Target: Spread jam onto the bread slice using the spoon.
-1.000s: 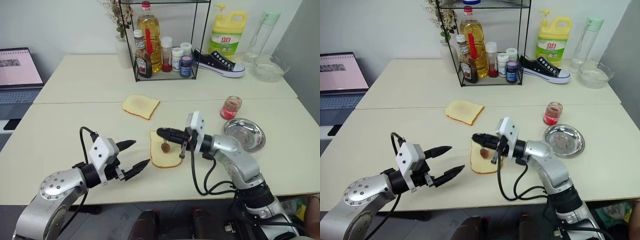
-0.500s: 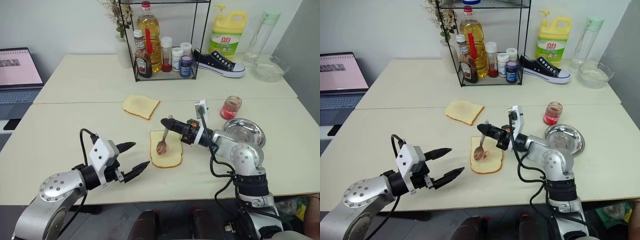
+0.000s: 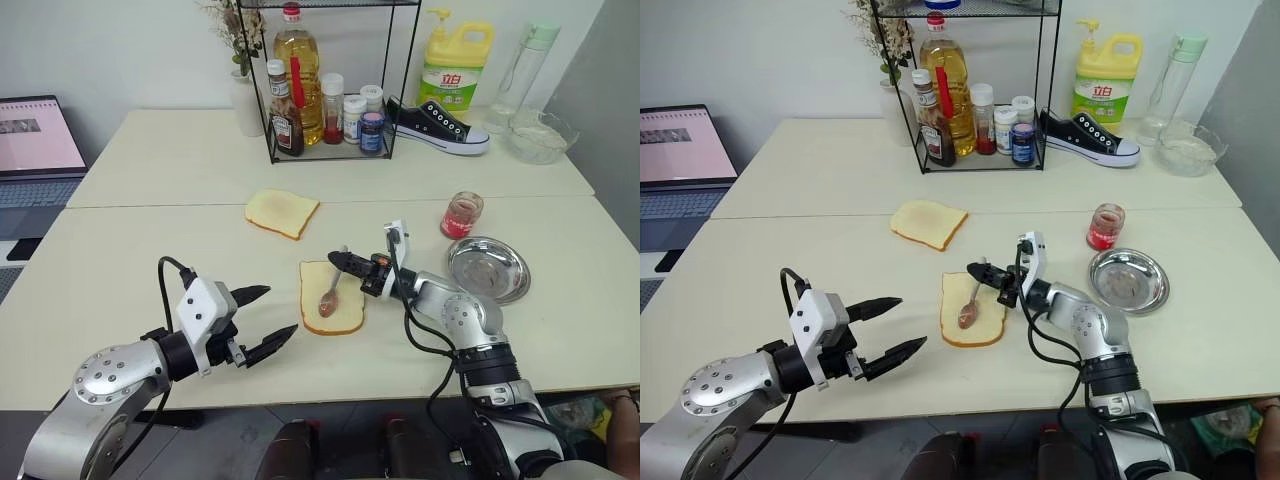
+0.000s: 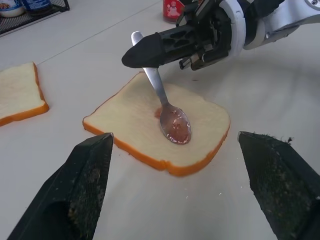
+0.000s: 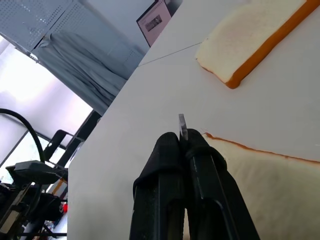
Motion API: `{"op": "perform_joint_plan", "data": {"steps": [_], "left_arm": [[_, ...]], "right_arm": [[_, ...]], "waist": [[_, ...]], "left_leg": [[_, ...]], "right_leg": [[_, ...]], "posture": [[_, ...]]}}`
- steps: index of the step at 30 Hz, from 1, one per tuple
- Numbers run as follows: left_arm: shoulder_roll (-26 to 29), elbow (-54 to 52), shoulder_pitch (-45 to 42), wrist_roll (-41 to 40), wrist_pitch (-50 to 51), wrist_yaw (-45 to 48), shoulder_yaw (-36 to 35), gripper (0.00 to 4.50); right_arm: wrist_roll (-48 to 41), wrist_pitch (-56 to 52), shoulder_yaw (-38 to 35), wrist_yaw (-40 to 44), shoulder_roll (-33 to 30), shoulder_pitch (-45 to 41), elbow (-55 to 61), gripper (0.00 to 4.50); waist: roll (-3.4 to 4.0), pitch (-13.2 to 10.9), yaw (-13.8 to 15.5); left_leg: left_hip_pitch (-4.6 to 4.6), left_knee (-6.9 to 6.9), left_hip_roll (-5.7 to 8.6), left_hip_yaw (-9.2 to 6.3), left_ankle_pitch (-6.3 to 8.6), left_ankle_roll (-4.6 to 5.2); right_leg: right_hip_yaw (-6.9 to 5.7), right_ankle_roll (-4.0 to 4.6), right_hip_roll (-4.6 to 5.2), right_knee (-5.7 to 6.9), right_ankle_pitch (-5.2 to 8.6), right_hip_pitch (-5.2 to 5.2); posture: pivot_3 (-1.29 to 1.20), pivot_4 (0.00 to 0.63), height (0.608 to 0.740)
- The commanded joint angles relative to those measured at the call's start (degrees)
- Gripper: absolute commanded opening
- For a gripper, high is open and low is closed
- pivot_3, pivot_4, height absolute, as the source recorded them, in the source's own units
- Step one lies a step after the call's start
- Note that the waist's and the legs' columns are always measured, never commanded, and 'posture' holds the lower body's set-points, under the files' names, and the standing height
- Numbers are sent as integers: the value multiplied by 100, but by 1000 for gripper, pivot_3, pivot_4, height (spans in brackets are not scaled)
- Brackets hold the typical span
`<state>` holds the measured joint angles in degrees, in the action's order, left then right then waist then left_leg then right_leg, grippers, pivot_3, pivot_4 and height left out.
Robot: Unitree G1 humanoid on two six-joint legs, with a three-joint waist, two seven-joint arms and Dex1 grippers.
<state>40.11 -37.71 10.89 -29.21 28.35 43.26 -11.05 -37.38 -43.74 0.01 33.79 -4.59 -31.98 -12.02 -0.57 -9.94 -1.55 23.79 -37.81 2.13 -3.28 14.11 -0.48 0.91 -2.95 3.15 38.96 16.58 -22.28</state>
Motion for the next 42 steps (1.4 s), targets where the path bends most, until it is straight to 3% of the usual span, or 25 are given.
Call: {"op": "perform_joint_plan", "data": {"steps": [1,15,25,35,38,42], "left_arm": [[61,-170,-49,-102,-24,21,-86,4145],[61,-85,-173,-96,-29,68,-28,4145],[39,-93,-177,-95,-7,73,-18,4145],[324,17,-282,-215,219,265,-189,4145],[778,483,-955,-465,473,602,-337,4145],[1078,835,-1938,-728,753,1008,-4,4145]], "right_arm": [[172,358,-210,10,-66,-312,-257,43],[330,572,-420,260,-444,-542,-600,43],[-680,-765,-1001,-317,-271,-531,447,43],[-1025,-1158,-1251,-764,-91,-591,844,43],[-1048,-1159,-1210,-950,-216,-603,1493,43],[-1031,-1186,-1256,-1305,-444,-443,2347,43]], "waist": [[0,0,2],[0,0,7],[1,-1,-5],[2,-1,-1],[6,-4,12],[5,-5,8]], "left_leg": [[0,0,0,0,0,0],[1,0,2,0,0,0],[2,1,0,0,0,0],[2,1,2,0,0,0],[3,1,1,-3,0,0],[5,0,6,-1,0,1]], "right_leg": [[-1,0,0,0,0,0],[-1,0,1,0,0,1],[5,0,4,-1,0,0],[3,0,3,-1,0,-1],[-1,0,1,1,0,-2],[-8,-1,0,-1,1,-2]], "posture": [[0,150,740],[0,150,740],[0,150,740],[0,150,740],[0,150,740],[0,150,740]]}}
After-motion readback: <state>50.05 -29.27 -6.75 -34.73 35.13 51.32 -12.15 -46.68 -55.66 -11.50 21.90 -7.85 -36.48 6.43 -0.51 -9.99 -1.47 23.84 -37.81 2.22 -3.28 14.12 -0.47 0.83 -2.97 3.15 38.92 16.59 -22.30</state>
